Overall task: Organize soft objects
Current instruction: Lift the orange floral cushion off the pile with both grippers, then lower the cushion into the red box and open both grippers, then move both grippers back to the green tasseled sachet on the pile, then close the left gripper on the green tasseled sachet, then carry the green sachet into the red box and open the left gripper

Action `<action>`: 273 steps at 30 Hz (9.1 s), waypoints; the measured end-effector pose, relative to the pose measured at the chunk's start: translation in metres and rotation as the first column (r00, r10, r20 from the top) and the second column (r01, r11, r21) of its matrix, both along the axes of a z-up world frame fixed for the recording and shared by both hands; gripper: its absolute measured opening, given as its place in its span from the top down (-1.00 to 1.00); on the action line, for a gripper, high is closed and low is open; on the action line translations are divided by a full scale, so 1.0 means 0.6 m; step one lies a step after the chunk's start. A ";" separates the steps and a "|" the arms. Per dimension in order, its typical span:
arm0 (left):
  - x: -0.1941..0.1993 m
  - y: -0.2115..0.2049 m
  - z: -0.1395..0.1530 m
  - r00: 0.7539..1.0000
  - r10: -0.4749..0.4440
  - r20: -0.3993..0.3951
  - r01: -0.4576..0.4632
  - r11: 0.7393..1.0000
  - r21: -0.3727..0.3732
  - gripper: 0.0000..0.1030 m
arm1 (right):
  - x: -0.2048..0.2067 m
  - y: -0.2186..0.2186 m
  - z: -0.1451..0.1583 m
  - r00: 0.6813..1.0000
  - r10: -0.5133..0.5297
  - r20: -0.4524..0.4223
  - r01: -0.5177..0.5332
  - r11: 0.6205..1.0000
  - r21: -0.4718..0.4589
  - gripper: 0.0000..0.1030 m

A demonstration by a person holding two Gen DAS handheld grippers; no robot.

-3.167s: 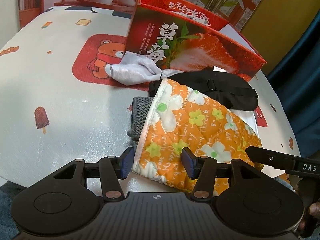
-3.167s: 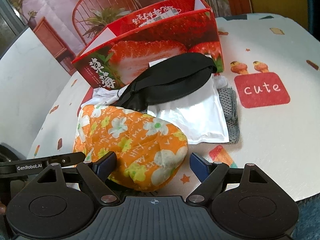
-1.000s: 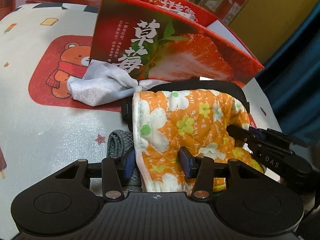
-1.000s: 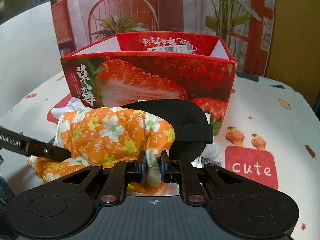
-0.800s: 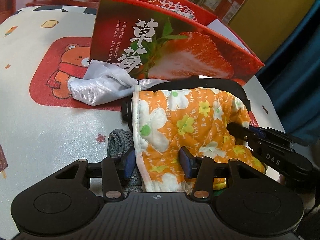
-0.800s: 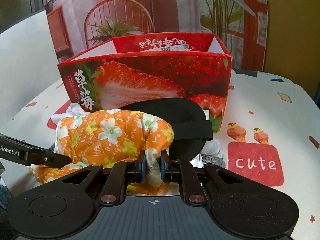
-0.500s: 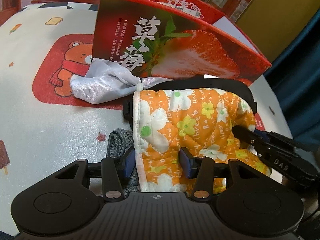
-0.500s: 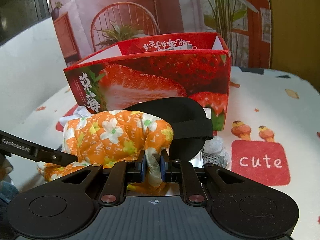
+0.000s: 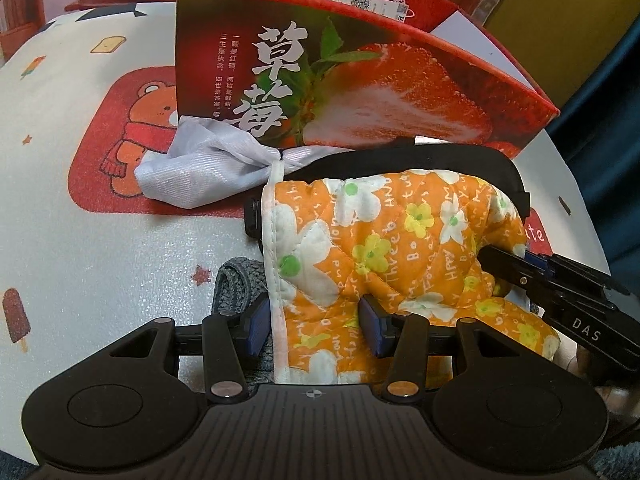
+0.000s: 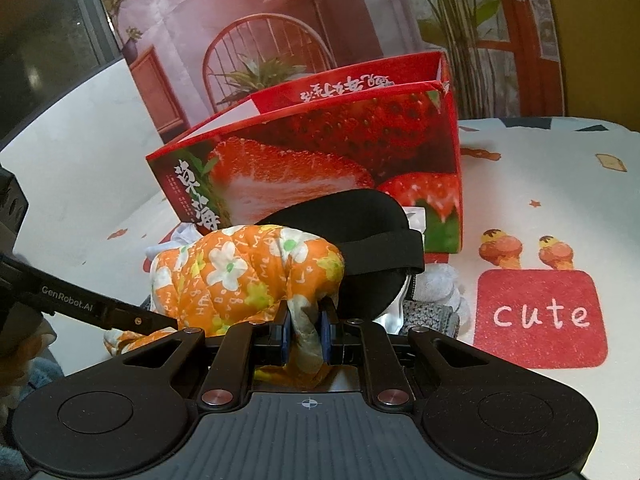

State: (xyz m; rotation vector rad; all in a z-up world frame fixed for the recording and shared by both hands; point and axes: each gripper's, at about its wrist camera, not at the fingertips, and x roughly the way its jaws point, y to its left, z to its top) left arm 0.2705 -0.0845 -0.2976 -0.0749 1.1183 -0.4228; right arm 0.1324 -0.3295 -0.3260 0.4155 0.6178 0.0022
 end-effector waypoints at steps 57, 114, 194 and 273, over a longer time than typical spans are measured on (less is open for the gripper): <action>0.123 -0.027 0.246 0.799 0.031 0.600 -0.020 0.999 -0.025 0.52 | 0.211 -0.019 0.282 0.970 -0.005 0.243 0.124 0.869 -0.479 0.76; 0.044 0.036 0.185 0.904 0.007 0.429 0.004 1.000 -0.023 -0.33 | 0.122 -0.002 0.181 0.977 -0.151 0.148 0.183 0.955 -0.232 -0.02; -0.073 0.008 -0.007 0.997 -0.078 0.012 0.077 0.933 -0.351 -0.14 | -0.022 0.171 0.044 0.984 0.082 -0.155 -0.104 0.985 -0.139 0.06; 0.242 -0.041 0.181 0.949 0.013 0.316 0.100 0.936 -0.337 -0.18 | 0.301 0.003 0.198 0.981 0.158 0.112 -0.102 0.914 -0.392 0.19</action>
